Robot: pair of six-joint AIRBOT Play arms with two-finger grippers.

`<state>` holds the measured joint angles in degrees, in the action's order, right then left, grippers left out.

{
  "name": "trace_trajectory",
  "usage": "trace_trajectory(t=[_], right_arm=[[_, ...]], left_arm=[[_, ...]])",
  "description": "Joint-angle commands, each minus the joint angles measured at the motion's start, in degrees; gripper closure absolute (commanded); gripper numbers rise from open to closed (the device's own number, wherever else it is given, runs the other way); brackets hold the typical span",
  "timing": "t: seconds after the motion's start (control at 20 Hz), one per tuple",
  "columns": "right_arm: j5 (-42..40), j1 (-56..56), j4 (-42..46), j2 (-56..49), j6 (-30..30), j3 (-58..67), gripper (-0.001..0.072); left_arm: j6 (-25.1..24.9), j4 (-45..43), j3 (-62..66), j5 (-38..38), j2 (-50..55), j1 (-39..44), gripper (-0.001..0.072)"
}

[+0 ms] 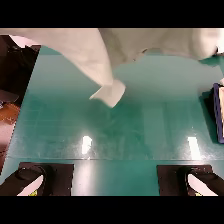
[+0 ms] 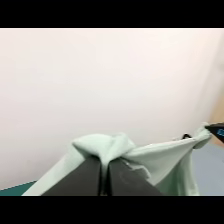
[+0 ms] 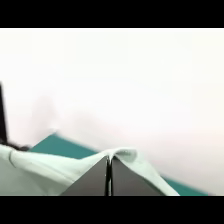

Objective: Fold the shirts.

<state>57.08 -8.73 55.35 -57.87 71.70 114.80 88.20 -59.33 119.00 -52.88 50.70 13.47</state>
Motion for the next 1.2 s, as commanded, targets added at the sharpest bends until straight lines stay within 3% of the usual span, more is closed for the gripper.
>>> trace_trajectory(t=[0.0, 0.1, 0.2, 0.35, 0.5, 0.65, 0.8, 1.0, 1.05, 1.1, 1.15], right_arm=[[-0.8, 0.3, 7.1, 4.4, 0.8, 3.7, 0.0702], [-0.8, 0.3, 7.9, 4.7, 1.0, 3.7, 0.0701], [0.1, 0.3, 7.8, 3.2, 1.4, 3.7, 0.0701], [5.1, 0.3, 7.8, -2.7, 5.6, 3.6, 0.0701], [13.7, 0.3, 7.8, -12.8, 10.0, 3.6, 0.0701], [19.8, 0.3, 7.8, -24.8, 11.6, 2.3, 0.0701], [17.0, 0.3, 7.7, -34.4, 11.6, -3.8, 0.07], [12.5, 0.3, 7.5, -43.6, 11.6, -5.4, 0.0696], [10.8, 0.3, 7.0, -44.8, 11.6, -5.4, 0.0695], [8.9, 0.3, 6.2, -45.7, 11.6, -5.4, 0.0685], [7.3, 0.4, 4.5, -46.3, 11.6, -5.4, 0.0551]], left_arm=[[-5.3, 18.8, 1.2, 2.1, -0.2, 0.0, 0.0683], [-7.5, 21.6, 0.6, 1.8, -0.1, 0.0, 0.0683], [-7.5, 17.6, -2.1, -1.1, 0.0, -0.1, 0.0683], [1.3, 2.8, -12.1, -13.0, 1.9, -0.1, 0.0683], [2.4, -5.6, -27.5, -20.6, 6.3, -0.1, 0.0683], [1.1, -6.2, -42.6, -16.0, 13.4, -0.1, 0.0683], [-1.7, -6.7, -48.6, -6.1, 22.8, -0.1, 0.0683], [-0.5, -5.9, -48.5, 5.2, 32.3, -2.8, 0.0682], [-0.1, -5.5, -48.5, 7.4, 33.2, -3.9, 0.0649], [-0.1, -5.4, -48.2, 8.8, 33.5, -4.8, 0.0375], [-0.1, -4.9, -47.9, 9.7, 33.5, -5.6, 0.0128]])
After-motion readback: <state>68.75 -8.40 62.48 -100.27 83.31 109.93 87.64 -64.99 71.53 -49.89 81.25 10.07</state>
